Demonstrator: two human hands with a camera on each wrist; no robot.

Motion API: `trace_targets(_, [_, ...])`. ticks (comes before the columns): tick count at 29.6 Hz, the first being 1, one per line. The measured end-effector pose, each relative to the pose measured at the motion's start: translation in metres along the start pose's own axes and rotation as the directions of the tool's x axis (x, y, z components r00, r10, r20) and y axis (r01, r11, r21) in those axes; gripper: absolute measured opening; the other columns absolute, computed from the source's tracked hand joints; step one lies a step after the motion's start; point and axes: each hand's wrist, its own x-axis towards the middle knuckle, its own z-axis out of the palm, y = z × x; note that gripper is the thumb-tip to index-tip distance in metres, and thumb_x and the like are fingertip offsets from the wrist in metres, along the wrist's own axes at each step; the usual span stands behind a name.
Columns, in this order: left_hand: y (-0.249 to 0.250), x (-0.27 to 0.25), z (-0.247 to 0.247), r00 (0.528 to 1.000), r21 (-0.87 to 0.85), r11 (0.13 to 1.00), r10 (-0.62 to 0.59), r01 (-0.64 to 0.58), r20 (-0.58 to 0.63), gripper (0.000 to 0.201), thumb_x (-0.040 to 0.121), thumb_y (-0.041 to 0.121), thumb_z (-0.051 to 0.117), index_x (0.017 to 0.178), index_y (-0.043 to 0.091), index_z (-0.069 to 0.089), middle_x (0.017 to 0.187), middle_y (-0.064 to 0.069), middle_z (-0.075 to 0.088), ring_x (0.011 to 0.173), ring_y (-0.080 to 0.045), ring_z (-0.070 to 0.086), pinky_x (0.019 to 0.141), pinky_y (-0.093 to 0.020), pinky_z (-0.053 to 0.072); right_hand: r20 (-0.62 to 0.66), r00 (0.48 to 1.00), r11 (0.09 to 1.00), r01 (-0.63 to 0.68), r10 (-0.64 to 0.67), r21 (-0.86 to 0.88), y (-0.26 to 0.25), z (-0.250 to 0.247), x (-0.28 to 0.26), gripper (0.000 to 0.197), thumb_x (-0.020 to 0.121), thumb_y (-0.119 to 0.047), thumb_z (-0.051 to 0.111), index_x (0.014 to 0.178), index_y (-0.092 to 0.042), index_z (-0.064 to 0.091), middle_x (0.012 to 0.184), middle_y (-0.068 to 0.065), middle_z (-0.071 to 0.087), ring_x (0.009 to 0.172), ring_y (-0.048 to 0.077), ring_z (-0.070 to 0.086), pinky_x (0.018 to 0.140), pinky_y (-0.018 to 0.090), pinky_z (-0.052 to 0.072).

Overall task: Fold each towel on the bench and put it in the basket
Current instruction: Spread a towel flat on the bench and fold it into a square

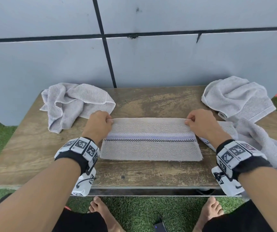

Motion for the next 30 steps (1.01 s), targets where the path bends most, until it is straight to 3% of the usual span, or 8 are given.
trace_targets(6, [0.006, -0.005, -0.013, 0.992, 0.09, 0.996, 0.007, -0.018, 0.125, 0.01, 0.092, 0.019, 0.065, 0.086, 0.012, 0.067, 0.09, -0.001, 0.061, 0.084, -0.018, 0.059, 0.069, -0.027, 0.04, 0.088, 0.996, 0.999, -0.006, 0.01, -0.041, -0.008, -0.008, -0.011, 0.02, 0.094, -0.019, 0.065, 0.074, -0.02, 0.06, 0.088, 0.005, 0.066, 0.081, 0.023, 0.059, 0.07, 0.03, 0.042])
trace_targets(11, [0.011, -0.021, -0.028, 0.978, 0.098, 0.995, 0.006, -0.028, 0.209, 0.009, 0.084, 0.019, 0.069, 0.08, 0.011, 0.067, 0.081, -0.003, 0.066, 0.069, -0.013, 0.06, 0.053, -0.022, 0.04, 0.115, 0.993, 1.0, 0.018, -0.016, -0.024, -0.011, -0.019, -0.029, 0.008, 0.091, -0.016, 0.056, 0.084, -0.018, 0.057, 0.09, 0.004, 0.062, 0.081, 0.02, 0.056, 0.064, 0.031, 0.038])
trace_targets(14, [0.008, -0.031, -0.037, 0.979, 0.061, 0.998, 0.009, -0.022, 0.204, 0.008, 0.081, 0.019, 0.07, 0.078, 0.012, 0.067, 0.084, -0.001, 0.068, 0.071, -0.013, 0.062, 0.054, -0.021, 0.042, 0.069, 0.995, 0.997, 0.079, -0.078, -0.012, -0.016, -0.029, -0.041, 0.005, 0.092, -0.015, 0.056, 0.088, -0.014, 0.06, 0.089, 0.003, 0.062, 0.084, 0.024, 0.057, 0.07, 0.032, 0.041])
trace_targets(17, [0.009, -0.039, -0.051, 0.983, 0.025, 0.997, 0.063, -0.068, 0.171, 0.013, 0.086, 0.017, 0.066, 0.098, 0.011, 0.067, 0.096, 0.001, 0.066, 0.085, -0.018, 0.062, 0.069, -0.026, 0.044, 0.013, 0.99, 0.99, 0.142, -0.142, -0.002, -0.024, -0.045, -0.05, 0.015, 0.092, -0.011, 0.056, 0.093, -0.003, 0.069, 0.087, 0.013, 0.069, 0.085, 0.032, 0.064, 0.076, 0.039, 0.053])
trace_targets(20, [0.013, -0.044, -0.072, 0.98, 0.004, 0.982, 0.186, -0.187, 0.069, 0.012, 0.091, 0.015, 0.062, 0.097, 0.009, 0.071, 0.092, 0.0, 0.068, 0.083, -0.018, 0.061, 0.07, -0.026, 0.044, -0.055, 0.977, 0.978, 0.206, -0.205, 0.017, -0.027, -0.064, -0.053, 0.019, 0.092, -0.011, 0.058, 0.091, 0.003, 0.071, 0.087, 0.02, 0.072, 0.086, 0.036, 0.067, 0.078, 0.041, 0.054])
trace_targets(26, [0.017, -0.056, -0.108, 0.888, -0.12, 0.93, 0.286, -0.348, -0.359, 0.007, 0.091, 0.014, 0.066, 0.096, 0.015, 0.071, 0.095, 0.004, 0.063, 0.072, 0.002, 0.052, 0.068, -0.006, 0.036, -0.333, 0.919, 0.947, 0.275, -0.209, 0.166, -0.036, -0.093, -0.065, 0.006, 0.09, -0.014, 0.068, 0.095, -0.013, 0.072, 0.09, 0.0, 0.067, 0.087, 0.019, 0.059, 0.079, 0.027, 0.041])
trace_targets(28, [0.013, -0.067, -0.109, 0.864, -0.139, 0.915, 0.295, -0.378, -0.409, 0.009, 0.09, 0.011, 0.068, 0.099, 0.015, 0.071, 0.097, 0.004, 0.06, 0.073, -0.001, 0.052, 0.069, -0.006, 0.037, -0.394, 0.882, 0.919, 0.35, -0.258, 0.181, -0.035, -0.09, -0.075, 0.007, 0.089, -0.009, 0.069, 0.094, -0.012, 0.07, 0.09, 0.001, 0.065, 0.082, 0.019, 0.059, 0.08, 0.029, 0.044])
trace_targets(30, [0.004, -0.08, -0.101, 0.887, -0.165, 0.921, 0.274, -0.353, -0.371, 0.012, 0.088, 0.013, 0.072, 0.098, 0.018, 0.071, 0.097, 0.002, 0.06, 0.075, -0.007, 0.051, 0.071, -0.014, 0.042, -0.35, 0.877, 0.9, 0.404, -0.33, 0.165, -0.026, -0.077, -0.085, 0.013, 0.086, -0.003, 0.068, 0.09, -0.015, 0.065, 0.084, -0.002, 0.061, 0.075, 0.018, 0.056, 0.073, 0.026, 0.042])
